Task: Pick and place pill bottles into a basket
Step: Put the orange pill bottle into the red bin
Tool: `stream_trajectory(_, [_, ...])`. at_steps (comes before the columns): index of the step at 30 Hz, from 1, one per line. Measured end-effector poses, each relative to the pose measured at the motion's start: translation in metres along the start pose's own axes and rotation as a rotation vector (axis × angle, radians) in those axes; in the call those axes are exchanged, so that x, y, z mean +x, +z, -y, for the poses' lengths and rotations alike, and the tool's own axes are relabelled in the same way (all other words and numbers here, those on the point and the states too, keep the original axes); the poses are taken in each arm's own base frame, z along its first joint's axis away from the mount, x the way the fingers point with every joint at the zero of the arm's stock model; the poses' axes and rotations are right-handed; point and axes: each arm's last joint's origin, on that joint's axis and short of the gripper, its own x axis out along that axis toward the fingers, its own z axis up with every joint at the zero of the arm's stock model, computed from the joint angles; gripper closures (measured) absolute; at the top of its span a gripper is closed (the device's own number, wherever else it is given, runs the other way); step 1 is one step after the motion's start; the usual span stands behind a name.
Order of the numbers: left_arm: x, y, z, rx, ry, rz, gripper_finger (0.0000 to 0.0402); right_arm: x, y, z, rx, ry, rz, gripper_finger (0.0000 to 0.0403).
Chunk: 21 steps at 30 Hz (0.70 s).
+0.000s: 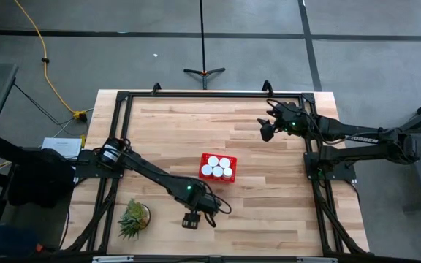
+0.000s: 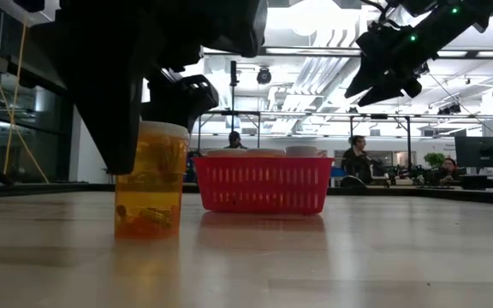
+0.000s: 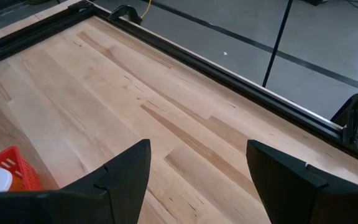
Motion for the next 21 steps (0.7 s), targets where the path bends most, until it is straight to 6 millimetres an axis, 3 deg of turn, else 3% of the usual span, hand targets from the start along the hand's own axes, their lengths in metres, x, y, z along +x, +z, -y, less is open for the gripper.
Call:
stream_trajectory(12, [-0.0002, 0.0003, 0.0, 0.042, 0.001, 0.004, 0.0076, 0.0, 0.0, -0.0001, 0.0, 0.0, 0.0, 0.0147])
stream_trajectory(21, [-0.0002, 0.0003, -0.0002, 0.068, -0.01, 0.001, 0.0153, 0.0, 0.0, 0.0, 0.0, 0.0, 0.0, 0.0147])
